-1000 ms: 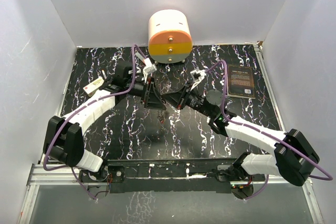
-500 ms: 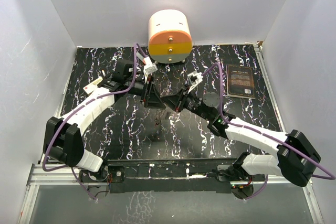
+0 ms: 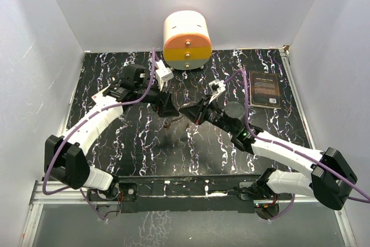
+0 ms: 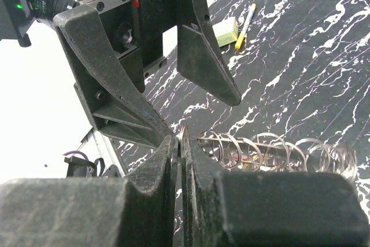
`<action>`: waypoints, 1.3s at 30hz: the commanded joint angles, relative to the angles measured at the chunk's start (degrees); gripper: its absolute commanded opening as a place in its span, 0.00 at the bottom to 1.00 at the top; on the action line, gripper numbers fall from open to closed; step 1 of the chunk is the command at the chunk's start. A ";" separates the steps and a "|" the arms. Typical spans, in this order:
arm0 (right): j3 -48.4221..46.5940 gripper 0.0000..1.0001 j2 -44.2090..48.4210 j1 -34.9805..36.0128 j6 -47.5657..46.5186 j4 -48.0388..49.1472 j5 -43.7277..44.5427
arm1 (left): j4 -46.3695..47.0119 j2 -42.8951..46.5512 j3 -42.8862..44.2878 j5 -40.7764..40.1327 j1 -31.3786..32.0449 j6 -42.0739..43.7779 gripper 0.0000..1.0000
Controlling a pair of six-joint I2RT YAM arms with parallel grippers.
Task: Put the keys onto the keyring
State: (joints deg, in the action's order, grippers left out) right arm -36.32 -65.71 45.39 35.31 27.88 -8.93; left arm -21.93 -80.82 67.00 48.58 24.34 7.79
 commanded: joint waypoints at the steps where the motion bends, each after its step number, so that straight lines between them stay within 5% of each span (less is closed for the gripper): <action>1: -1.41 0.08 4.11 0.51 1.08 6.16 0.62 | -2.30 2.15 2.94 -5.58 0.05 2.41 0.74; 5: -0.79 0.08 4.58 0.47 1.61 6.45 0.88 | -1.86 2.16 3.78 -3.10 0.01 0.95 0.75; 11: -0.74 0.08 3.87 0.77 2.31 8.01 0.76 | 2.52 0.99 3.43 13.76 0.70 -4.35 0.80; 25: -1.40 0.08 3.39 2.25 1.45 7.53 3.86 | 0.90 0.50 3.30 11.08 2.07 -2.55 0.76; 34: -1.78 0.08 4.37 2.45 1.49 5.88 4.38 | -4.77 1.59 6.88 -2.02 2.12 4.10 0.72; 39: -1.68 0.08 3.82 2.73 2.26 5.98 4.41 | -5.13 1.74 7.78 -2.42 2.12 3.99 0.70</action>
State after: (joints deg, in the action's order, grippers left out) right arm -36.18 -63.57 47.24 36.53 27.94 -3.81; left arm -26.22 -81.25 72.20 48.71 26.20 10.07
